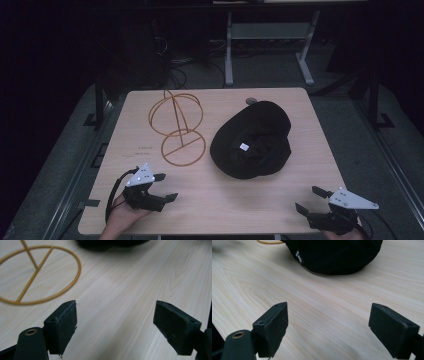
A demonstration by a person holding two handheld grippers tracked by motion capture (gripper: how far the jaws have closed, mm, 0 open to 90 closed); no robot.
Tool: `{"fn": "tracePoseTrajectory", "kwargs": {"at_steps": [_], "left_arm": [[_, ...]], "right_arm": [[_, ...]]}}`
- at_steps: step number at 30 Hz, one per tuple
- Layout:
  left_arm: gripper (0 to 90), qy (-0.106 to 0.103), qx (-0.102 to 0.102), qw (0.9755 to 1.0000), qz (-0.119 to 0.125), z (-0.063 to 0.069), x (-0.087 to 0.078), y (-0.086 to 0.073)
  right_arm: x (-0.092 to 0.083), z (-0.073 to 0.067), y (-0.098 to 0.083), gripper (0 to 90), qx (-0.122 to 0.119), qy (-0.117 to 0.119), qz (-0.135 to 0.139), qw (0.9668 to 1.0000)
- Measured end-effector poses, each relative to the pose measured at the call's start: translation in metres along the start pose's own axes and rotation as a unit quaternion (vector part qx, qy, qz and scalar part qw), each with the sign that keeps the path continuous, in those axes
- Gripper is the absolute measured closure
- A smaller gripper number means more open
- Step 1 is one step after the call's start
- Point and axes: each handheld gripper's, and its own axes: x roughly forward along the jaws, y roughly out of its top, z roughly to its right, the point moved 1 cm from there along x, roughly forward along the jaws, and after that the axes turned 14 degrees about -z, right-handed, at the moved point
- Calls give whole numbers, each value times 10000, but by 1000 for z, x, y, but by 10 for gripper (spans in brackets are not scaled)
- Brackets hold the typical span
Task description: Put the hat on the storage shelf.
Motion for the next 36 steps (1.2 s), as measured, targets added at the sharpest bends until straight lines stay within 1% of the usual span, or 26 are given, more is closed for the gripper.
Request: {"fn": "tracePoseTrajectory", "kwargs": {"at_steps": [6, 11, 15, 16, 17, 18, 20, 23, 27, 29, 32, 34, 36], "left_arm": [[187, -34, 179, 9998, -49, 7, 4, 16], [187, -117, 281, 9995, -67, 14, 8, 27], [187, -193, 472, 9986, -121, 21, 12, 41], [187, -193, 472, 9986, -121, 21, 12, 41], [187, -210, 537, 9982, -135, 24, 13, 45], [189, -225, 656, 9975, -136, 27, 15, 52], [193, -236, 781, 9966, -144, 30, 16, 58], [199, -279, 832, 9961, -134, 33, 18, 65], [201, -272, 985, 9945, -210, 39, 22, 74], [202, -292, 1045, 9939, -194, 43, 24, 80], [201, -359, 1075, 9934, -196, 48, 27, 87], [200, -358, 1171, 9922, -227, 51, 29, 92], [199, -377, 1219, 9915, -254, 55, 31, 97]], "right_arm": [[-2, 0, -2, 154, -76, 1, -31, 10000], [-5, 2, -3, 154, -11, 9, 19, 10000], [-7, 3, -2, 154, 12, 3, 54, 10000], [-7, 3, -2, 154, 12, 3, 54, 10000], [-7, 3, -3, 154, 1, 0, 59, 10000], [-8, 3, -3, 154, -19, -11, 67, 10000], [-8, 4, -3, 154, -15, -5, 53, 10000], [-7, 3, -2, 154, 7, 17, 68, 10000], [-6, 2, -2, 154, -27, 30, 49, 10000], [-6, 3, -2, 154, -21, 48, 49, 10000], [-7, 2, -2, 154, -42, 49, 70, 10000], [-8, 2, -2, 154, -41, 58, 73, 9999], [-8, 2, -2, 154, -44, 58, 72, 9999]]}}
